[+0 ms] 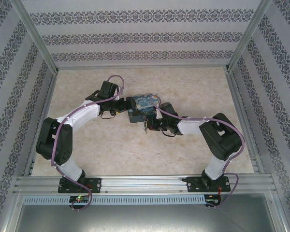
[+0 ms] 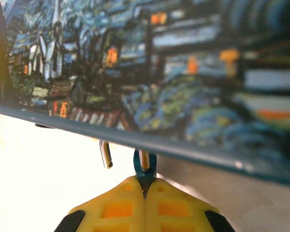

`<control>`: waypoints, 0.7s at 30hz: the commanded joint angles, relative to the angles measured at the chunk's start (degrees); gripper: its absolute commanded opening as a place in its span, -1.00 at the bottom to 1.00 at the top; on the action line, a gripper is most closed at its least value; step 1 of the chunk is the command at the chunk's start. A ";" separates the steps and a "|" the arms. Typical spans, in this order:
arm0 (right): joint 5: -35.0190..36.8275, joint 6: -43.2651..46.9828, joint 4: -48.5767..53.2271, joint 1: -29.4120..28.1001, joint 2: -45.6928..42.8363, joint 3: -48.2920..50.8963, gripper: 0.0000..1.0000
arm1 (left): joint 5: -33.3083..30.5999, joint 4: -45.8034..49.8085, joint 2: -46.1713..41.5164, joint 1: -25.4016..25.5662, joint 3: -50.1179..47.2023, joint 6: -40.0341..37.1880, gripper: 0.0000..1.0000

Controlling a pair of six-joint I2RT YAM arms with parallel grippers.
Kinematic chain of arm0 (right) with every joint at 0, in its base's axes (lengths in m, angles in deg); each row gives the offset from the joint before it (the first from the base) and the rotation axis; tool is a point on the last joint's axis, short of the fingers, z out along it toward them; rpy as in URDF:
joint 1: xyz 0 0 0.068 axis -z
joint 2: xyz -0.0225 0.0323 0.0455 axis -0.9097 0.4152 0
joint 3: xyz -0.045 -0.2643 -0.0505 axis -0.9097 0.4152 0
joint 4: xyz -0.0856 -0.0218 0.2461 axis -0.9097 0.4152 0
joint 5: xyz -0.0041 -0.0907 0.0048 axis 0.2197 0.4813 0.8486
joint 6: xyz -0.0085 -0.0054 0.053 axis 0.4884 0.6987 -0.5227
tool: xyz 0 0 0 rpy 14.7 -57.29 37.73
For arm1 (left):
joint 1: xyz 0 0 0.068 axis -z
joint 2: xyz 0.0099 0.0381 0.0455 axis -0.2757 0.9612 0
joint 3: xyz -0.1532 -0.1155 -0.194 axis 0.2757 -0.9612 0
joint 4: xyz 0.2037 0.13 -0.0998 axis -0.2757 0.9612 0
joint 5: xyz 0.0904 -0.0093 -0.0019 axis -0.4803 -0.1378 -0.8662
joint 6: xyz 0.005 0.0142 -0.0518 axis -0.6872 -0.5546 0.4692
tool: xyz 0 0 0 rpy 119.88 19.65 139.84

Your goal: Unlock the padlock with the key

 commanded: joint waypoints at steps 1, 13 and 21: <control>0.93 -2.90 -0.28 -0.44 -2.46 0.91 -1.00 | -6.70 6.09 -0.15 1.76 3.29 -5.08 0.77; 1.78 -11.44 -1.48 -0.36 -4.14 2.47 -1.00 | -22.02 11.85 3.81 7.67 6.78 -11.02 0.78; 2.12 -17.60 -4.28 -0.53 -3.22 3.57 -1.00 | -23.43 11.19 6.07 8.77 6.89 -10.99 0.78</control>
